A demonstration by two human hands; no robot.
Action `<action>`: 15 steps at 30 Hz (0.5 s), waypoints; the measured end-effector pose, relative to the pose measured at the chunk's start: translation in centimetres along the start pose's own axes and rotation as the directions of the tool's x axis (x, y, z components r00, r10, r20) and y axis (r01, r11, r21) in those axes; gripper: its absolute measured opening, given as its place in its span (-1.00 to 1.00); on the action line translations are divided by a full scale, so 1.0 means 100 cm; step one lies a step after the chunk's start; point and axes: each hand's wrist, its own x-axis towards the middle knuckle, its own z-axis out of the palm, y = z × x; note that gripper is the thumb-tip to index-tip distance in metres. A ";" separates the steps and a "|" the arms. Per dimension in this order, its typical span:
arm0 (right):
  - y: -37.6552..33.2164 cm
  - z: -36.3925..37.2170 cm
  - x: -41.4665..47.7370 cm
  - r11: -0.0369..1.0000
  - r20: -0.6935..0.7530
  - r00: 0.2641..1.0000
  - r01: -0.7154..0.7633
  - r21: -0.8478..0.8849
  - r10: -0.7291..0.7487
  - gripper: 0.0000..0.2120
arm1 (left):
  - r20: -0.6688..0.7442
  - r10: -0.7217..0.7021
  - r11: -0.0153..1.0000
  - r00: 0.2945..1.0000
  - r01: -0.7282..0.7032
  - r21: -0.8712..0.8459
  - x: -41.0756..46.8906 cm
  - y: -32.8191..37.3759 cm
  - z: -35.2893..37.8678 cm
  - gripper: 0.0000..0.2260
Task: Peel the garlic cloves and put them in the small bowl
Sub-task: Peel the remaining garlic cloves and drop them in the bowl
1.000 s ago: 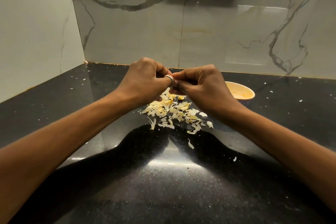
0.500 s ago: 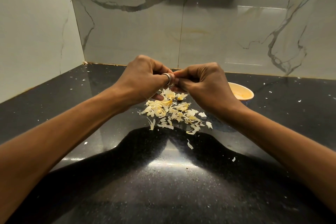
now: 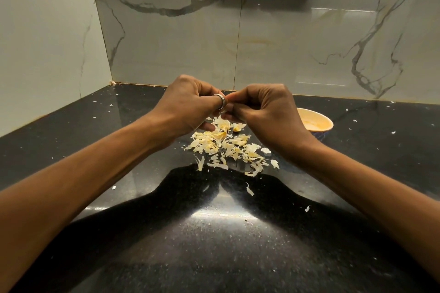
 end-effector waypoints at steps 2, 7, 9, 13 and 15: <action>0.000 0.001 0.000 0.998 0.004 0.999 -0.032 0.046 0.032 -0.88 | -0.005 -0.007 1.000 1.000 0.007 -0.005 0.000 0.000 -0.001 -0.87; -0.001 -0.003 0.001 0.965 0.041 0.989 -0.144 0.217 0.139 -0.85 | -0.035 -0.018 0.999 0.999 0.017 -0.032 0.001 0.003 -0.001 -0.85; -0.002 -0.005 0.001 0.946 0.048 0.985 -0.175 0.272 0.168 -0.84 | -0.043 -0.028 0.999 0.999 0.027 -0.032 0.001 0.003 -0.002 -0.84; -0.005 -0.007 0.002 0.916 0.043 0.979 -0.202 0.346 0.199 -0.84 | -0.063 -0.048 0.998 0.997 0.046 -0.034 0.002 0.004 -0.005 -0.82; -0.006 -0.009 0.003 0.906 0.031 0.977 -0.208 0.368 0.211 -0.84 | -0.084 -0.066 0.997 0.994 0.063 -0.037 0.003 0.004 -0.008 -0.80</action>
